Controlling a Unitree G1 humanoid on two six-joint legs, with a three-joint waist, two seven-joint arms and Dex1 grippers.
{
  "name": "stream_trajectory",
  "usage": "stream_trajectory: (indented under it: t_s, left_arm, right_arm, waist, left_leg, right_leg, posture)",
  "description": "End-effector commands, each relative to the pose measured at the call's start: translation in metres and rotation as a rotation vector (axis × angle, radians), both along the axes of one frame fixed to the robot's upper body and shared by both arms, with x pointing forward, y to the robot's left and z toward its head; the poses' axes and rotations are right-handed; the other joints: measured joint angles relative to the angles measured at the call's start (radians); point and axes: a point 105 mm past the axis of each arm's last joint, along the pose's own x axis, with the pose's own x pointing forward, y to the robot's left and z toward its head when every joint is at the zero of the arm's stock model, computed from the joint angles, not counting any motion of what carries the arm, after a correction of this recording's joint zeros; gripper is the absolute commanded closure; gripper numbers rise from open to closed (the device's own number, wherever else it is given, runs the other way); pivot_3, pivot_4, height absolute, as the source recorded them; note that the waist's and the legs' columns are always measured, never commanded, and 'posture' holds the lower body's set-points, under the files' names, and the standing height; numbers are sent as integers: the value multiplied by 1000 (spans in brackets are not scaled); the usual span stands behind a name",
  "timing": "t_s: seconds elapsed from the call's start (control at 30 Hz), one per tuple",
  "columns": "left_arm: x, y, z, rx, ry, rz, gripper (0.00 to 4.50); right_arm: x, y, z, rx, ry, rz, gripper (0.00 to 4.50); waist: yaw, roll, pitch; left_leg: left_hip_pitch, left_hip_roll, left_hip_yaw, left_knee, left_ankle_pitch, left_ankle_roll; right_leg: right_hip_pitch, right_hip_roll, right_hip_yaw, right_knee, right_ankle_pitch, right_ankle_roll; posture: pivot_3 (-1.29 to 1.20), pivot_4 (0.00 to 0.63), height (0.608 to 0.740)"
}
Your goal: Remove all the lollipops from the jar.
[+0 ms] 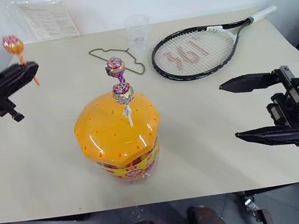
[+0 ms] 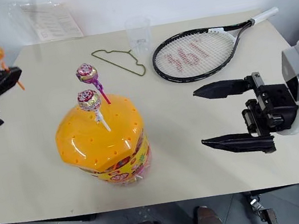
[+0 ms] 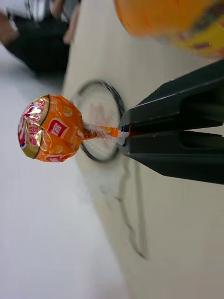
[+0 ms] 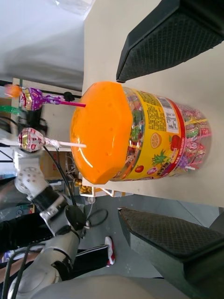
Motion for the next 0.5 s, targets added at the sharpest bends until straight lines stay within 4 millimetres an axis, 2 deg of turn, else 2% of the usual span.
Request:
stream_trajectory:
  t_s: [0.03, 0.07, 0.17, 0.23, 0.5]
  left_arm:
    - [5, 25, -57, -25, 147, 150, 4452]
    - [4, 26, -65, -20, 165, 157, 4452]
    - [0, 37, -108, 30, 332, 255, 4452]
    - [-4, 41, -125, 76, 419, 288, 4452]
    - [-9, 44, -147, 155, 604, 335, 4452]
  right_arm:
    - [5, -5, -2, 29, 4, -37, 0]
    - [5, -5, -3, 28, 7, -39, 0]
    - [5, -6, -4, 26, 10, -54, 0]
    - [5, -6, -4, 23, 14, -62, 0]
    - [4, -4, -4, 20, 11, -65, 0]
  waist:
    - [-1, 0, 0]
    - [-1, 0, 0]
    - [0, -7, 3]
    - [1, -7, 3]
    - [1, -7, 3]
  left_leg:
    - [0, -1, 0, 0, 0, 0]
    - [-1, 0, 0, 0, 0, 0]
    - [-2, 2, 0, 0, 0, 0]
    - [-2, 2, -1, 1, 0, -1]
    - [-2, 2, -2, -1, -1, -2]
  right_leg:
    - [0, -1, 0, 0, 0, 0]
    - [0, -1, 0, -1, 0, 0]
    - [-2, -2, 0, 0, 0, 0]
    - [-2, -2, 0, -1, 0, 0]
    - [-1, -5, 7, -2, 0, 0]
  posture:
    - [0, 150, 740]
    - [0, 150, 740]
    - [0, 150, 740]
    - [0, 150, 740]
    - [0, 150, 740]
